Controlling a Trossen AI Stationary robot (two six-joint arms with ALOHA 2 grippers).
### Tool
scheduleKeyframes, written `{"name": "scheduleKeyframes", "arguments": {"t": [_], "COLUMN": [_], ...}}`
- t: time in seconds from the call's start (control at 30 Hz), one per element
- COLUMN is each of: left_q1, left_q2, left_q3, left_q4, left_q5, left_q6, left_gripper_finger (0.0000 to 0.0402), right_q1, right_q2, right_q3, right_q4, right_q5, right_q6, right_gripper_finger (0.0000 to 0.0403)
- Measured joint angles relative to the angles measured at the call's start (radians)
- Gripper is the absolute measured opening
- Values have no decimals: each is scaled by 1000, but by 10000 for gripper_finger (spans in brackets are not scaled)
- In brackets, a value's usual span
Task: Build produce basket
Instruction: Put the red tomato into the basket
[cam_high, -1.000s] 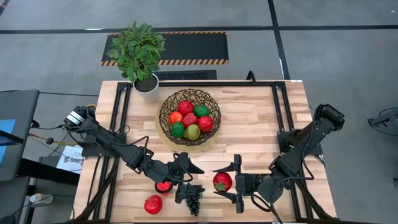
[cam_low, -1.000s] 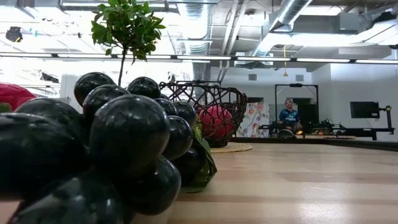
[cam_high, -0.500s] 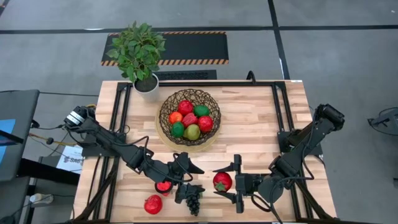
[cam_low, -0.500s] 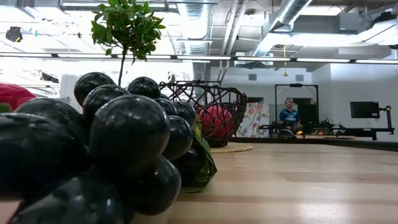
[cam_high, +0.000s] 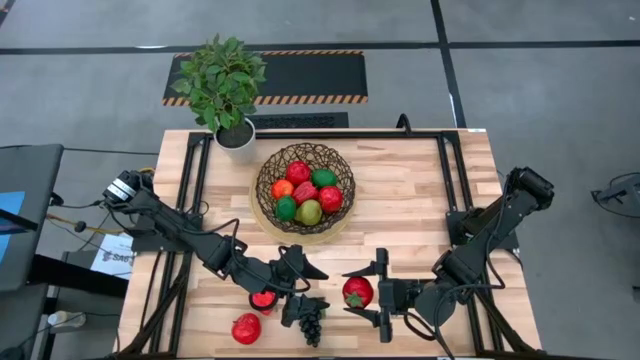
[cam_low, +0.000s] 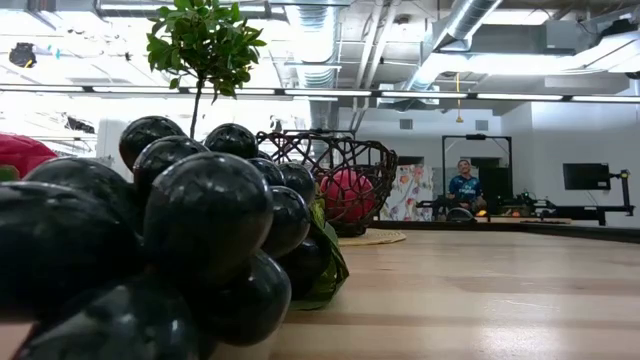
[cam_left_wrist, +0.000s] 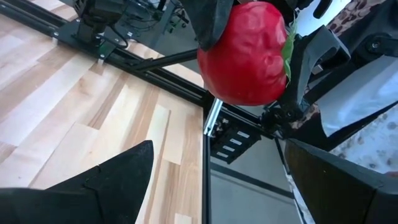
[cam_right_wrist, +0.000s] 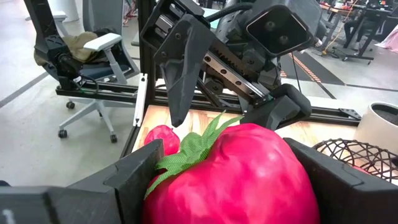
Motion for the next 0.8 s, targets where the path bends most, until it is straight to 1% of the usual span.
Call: {"name": "scheduleKeyframes", "arguments": {"t": [0.43, 0.8], "left_q1": [-6, -24], "left_q2": [0, 0], "left_q3": [0, 0], "left_q4": [0, -1], "left_q5": [125, 129], "left_q6": [-93, -88], "left_gripper_finger": [347, 347], "right_q1": [2, -13], "right_q2": [0, 0], "right_q3": [0, 0], "right_q4": [1, 1], "right_q5": [-3, -4], "right_q6": [0, -1], "right_gripper_finger": [321, 321]}}
